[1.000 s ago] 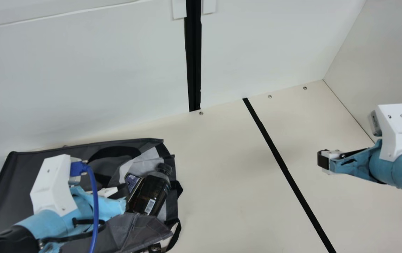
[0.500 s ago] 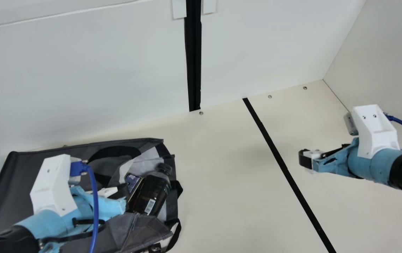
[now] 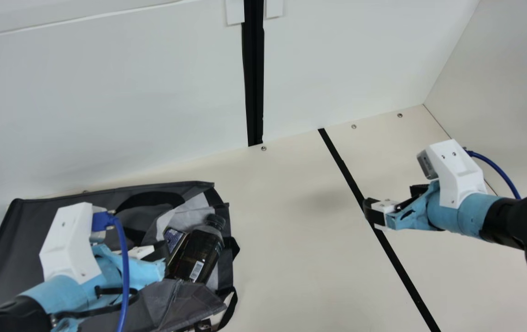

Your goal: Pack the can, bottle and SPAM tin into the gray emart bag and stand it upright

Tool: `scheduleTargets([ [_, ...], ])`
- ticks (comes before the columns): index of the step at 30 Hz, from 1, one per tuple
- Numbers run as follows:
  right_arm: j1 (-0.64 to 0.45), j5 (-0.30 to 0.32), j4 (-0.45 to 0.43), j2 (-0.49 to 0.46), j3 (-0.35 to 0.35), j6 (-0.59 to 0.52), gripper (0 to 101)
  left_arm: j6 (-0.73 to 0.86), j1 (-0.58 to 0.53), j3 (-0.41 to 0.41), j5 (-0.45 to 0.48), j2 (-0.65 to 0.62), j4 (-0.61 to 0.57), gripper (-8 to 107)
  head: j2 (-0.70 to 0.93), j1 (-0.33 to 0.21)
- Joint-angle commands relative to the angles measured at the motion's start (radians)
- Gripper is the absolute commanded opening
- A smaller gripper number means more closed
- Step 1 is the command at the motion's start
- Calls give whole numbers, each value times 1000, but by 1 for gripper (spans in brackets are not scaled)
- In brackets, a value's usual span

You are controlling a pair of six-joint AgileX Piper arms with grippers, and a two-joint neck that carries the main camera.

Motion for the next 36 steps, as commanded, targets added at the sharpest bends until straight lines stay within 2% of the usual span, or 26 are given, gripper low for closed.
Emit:
scheduleTargets([
  [1,7,-1,29,10,5,-32,95,0,0,0,0,0,0,-8,-1,-21],
  [15,84,-26,166,111,36,-198,95,0,0,0,0,0,0,-8,-1,-21],
  [36,239,-48,322,298,30,-385,95,0,0,0,0,0,0,-8,-1,-21],
])
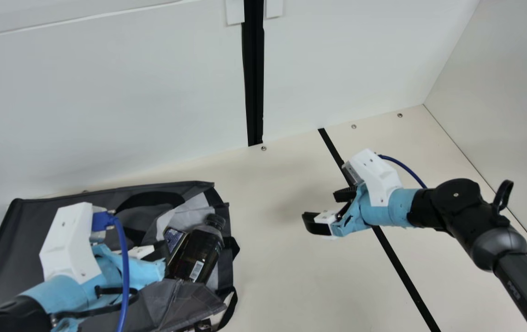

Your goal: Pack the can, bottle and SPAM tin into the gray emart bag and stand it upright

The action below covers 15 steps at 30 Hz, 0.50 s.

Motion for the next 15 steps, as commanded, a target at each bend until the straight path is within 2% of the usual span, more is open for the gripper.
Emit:
scheduleTargets([
  [1,14,4,13,18,-3,-13,95,0,0,0,0,0,0,-8,-1,-21],
  [15,116,7,80,122,-49,-83,95,0,0,0,0,0,0,-8,-1,-21],
])
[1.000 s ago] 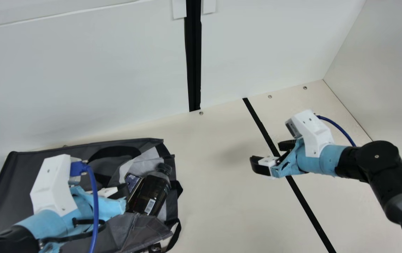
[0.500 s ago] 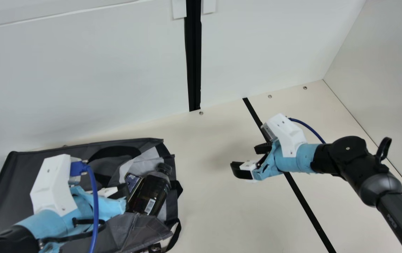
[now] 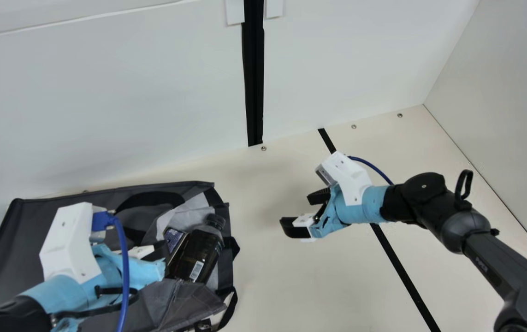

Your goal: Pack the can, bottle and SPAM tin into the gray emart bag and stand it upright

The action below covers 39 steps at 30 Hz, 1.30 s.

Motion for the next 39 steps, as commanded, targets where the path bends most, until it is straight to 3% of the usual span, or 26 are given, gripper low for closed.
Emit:
scheduleTargets([
  [1,13,3,5,11,-6,-6,95,0,0,0,0,0,0,-8,1,-21],
  [23,164,-3,76,161,-113,-51,95,0,0,0,0,0,0,-8,1,-21],
  [39,238,-7,93,275,-227,-30,95,0,0,0,0,0,0,-8,1,-21],
])
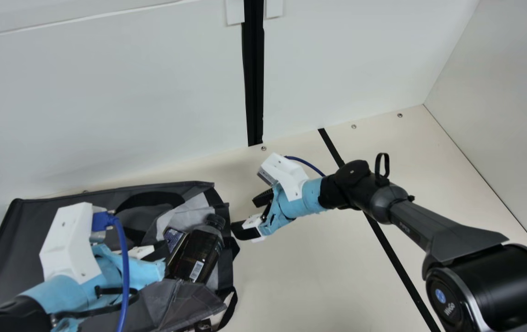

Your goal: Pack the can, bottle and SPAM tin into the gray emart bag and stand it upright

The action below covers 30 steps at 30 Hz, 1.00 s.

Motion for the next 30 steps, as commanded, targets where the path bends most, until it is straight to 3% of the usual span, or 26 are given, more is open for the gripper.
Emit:
scheduleTargets([
  [1,8,1,0,11,-15,4,95,0,0,0,0,0,0,-8,-1,-23],
  [30,133,-2,-5,162,-219,97,95,0,0,0,0,0,0,-8,-1,-23],
])
